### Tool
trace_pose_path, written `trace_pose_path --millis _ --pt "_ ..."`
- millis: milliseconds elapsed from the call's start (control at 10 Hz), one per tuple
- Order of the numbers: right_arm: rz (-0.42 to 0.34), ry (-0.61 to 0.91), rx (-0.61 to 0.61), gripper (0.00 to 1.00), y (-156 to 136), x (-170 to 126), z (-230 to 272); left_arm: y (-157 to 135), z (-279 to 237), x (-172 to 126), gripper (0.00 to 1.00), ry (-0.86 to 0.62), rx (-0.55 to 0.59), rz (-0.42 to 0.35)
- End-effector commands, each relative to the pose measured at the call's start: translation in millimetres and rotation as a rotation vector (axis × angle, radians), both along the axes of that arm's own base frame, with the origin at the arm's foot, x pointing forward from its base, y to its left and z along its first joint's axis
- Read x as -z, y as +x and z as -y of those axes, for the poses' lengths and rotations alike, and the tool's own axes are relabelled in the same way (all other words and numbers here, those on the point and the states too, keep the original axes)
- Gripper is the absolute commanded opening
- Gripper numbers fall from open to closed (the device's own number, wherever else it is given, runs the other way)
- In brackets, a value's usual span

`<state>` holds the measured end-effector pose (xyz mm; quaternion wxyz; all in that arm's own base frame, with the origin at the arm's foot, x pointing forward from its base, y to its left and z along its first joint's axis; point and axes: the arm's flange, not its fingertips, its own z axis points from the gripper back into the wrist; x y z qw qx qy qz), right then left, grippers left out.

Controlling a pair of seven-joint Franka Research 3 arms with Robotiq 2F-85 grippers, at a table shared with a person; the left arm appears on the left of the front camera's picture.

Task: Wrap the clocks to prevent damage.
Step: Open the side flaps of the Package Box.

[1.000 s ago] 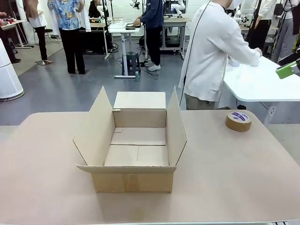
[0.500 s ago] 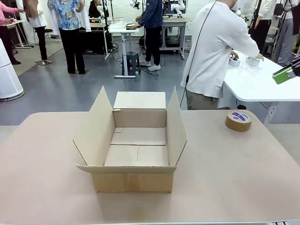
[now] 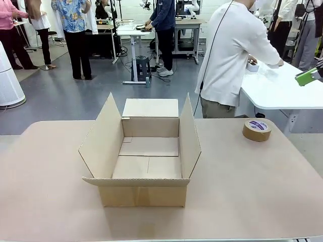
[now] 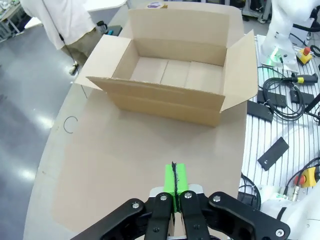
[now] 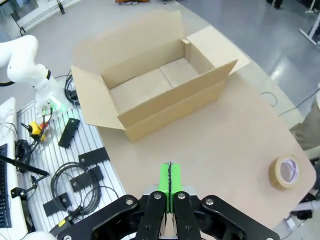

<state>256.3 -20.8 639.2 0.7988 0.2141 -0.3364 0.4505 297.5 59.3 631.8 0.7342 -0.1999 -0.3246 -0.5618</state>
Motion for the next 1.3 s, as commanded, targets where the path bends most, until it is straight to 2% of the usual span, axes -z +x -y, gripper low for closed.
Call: trace_pose_path --millis 0,200,400,500,1200 --pt "0.031 0.046 -0.028 0.0 2 3 3 -1 -5 0 0.0 -0.029 0.031 0.035" --pt "0.043 0.054 -0.019 0.0 5 4 1 -1 0 1 0.0 -0.024 0.035 0.081" --pt "0.015 0.029 -0.009 0.0 0 -2 1 -19 2 15 0.0 -0.028 0.008 0.106" --pt "0.015 0.029 -0.009 0.0 0 -2 1 -2 -2 -2 0.0 -0.016 0.027 0.056" --pt "0.015 0.029 -0.009 0.0 0 -2 1 -2 -2 -2 0.0 -0.016 0.027 0.056"
